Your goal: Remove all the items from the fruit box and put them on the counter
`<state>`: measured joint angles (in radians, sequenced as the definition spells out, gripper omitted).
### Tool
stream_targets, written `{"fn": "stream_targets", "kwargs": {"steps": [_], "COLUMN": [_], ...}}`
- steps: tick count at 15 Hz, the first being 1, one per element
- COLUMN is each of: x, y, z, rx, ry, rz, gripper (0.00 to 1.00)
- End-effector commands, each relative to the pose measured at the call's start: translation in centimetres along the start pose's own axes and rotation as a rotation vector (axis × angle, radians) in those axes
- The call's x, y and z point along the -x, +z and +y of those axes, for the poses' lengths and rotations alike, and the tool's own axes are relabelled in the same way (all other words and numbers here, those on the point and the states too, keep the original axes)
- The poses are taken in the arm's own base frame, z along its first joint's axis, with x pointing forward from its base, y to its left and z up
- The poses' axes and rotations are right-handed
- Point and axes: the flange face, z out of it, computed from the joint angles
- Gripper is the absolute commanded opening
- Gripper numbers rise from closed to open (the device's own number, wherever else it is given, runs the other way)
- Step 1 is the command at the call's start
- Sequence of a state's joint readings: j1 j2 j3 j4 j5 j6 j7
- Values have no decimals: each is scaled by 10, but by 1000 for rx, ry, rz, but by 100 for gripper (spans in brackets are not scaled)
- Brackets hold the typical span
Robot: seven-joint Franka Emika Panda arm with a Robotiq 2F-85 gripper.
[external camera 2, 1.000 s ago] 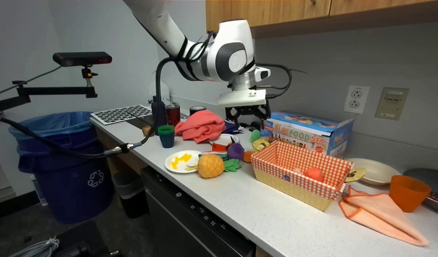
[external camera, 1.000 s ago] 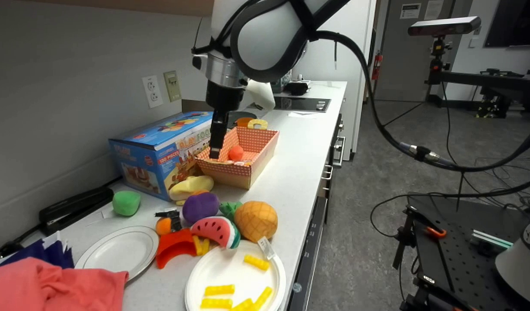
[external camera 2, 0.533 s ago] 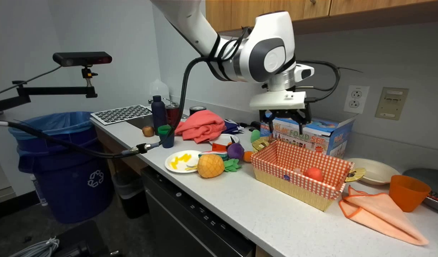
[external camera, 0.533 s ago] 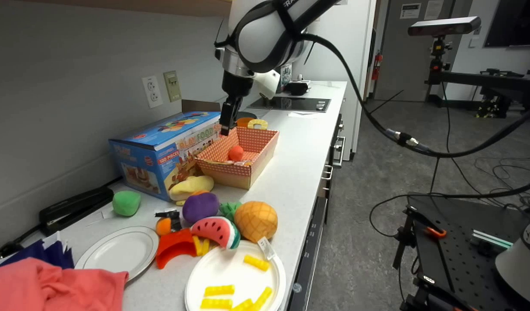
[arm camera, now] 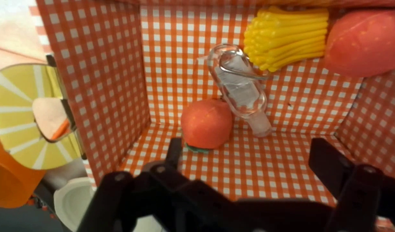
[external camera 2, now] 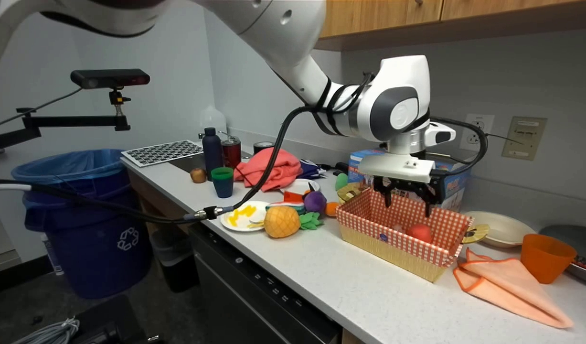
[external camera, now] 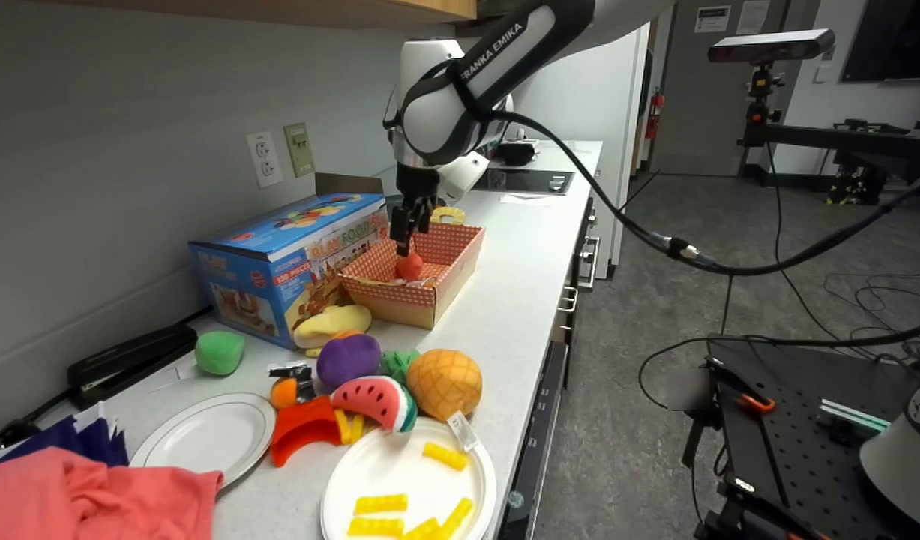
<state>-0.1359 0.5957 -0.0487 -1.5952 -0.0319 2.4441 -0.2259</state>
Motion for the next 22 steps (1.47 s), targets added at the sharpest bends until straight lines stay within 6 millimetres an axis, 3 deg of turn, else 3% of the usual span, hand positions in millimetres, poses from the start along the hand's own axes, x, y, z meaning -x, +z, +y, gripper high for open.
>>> {"fn": "stream_targets", "kwargs": {"steps": [1,8,9,12,18,20,22], "x": [-17,-32,-33,-36,-37,-37,-36], "y": [23,54,57,63,69,65,54], "z": [15,26,26,29,33,32,25], "rx": [-2,8,7,5,-4,-8,-7], "ry": [79,155,161,176,194,189,157], "rz": [-46,-117,-125,-144,-161,-156,-139], "gripper": [100,100,93,58,12,2,0]}}
